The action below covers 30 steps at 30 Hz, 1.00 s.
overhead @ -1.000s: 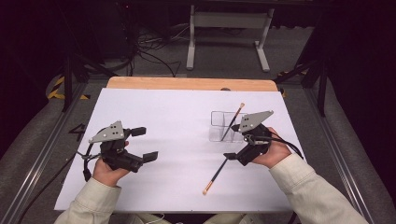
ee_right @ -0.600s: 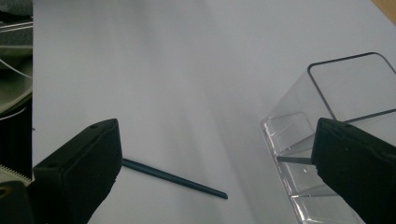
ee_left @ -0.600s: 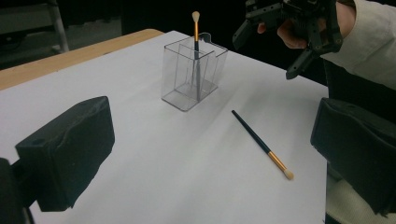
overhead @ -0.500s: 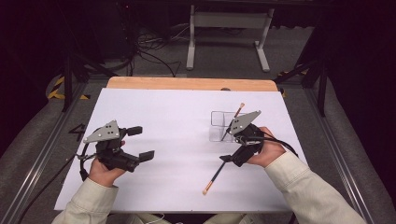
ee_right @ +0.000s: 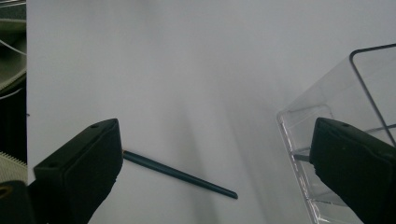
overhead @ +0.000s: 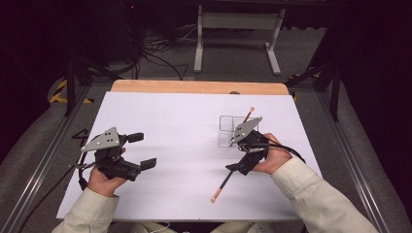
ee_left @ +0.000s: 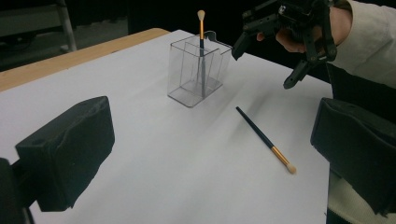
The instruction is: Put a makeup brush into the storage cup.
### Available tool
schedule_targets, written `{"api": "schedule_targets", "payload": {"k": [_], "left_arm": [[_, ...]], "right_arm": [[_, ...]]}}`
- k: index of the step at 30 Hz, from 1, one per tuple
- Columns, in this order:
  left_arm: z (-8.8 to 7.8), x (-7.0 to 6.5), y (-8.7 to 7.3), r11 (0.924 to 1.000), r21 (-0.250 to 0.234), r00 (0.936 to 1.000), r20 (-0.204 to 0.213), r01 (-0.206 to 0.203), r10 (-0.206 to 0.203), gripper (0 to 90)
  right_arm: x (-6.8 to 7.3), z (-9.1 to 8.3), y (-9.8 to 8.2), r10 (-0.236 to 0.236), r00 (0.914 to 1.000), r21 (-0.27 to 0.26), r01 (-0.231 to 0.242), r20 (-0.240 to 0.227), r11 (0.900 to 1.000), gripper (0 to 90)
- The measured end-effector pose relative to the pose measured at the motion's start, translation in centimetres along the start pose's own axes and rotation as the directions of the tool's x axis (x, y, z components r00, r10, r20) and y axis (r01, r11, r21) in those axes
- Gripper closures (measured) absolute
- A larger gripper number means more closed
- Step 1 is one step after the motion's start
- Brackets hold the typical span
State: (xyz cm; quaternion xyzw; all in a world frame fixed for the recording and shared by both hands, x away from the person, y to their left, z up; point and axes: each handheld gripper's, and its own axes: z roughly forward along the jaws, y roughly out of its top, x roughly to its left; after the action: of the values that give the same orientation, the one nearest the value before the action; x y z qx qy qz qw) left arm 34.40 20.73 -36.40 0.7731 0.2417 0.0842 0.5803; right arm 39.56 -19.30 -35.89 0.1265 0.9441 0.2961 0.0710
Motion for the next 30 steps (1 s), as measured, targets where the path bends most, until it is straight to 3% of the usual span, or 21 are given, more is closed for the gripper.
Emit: {"api": "schedule_targets", "payload": {"k": [13,30], "left_arm": [[-0.8,0.3,-0.3,1.0000,-0.006,0.9998,-0.019,0.002,-0.002,0.5],[-0.6,0.7,-0.4,0.9999,0.000,0.9998,-0.010,0.016,-0.016,0.5]], "right_arm": [[0.0,1.5,0.1,-0.017,0.9989,0.051,0.019,-0.043,0.999,3.7],[0.2,3.4,-0.5,0.001,0.9988,0.100,0.004,-0.050,0.995,2.8]]}}
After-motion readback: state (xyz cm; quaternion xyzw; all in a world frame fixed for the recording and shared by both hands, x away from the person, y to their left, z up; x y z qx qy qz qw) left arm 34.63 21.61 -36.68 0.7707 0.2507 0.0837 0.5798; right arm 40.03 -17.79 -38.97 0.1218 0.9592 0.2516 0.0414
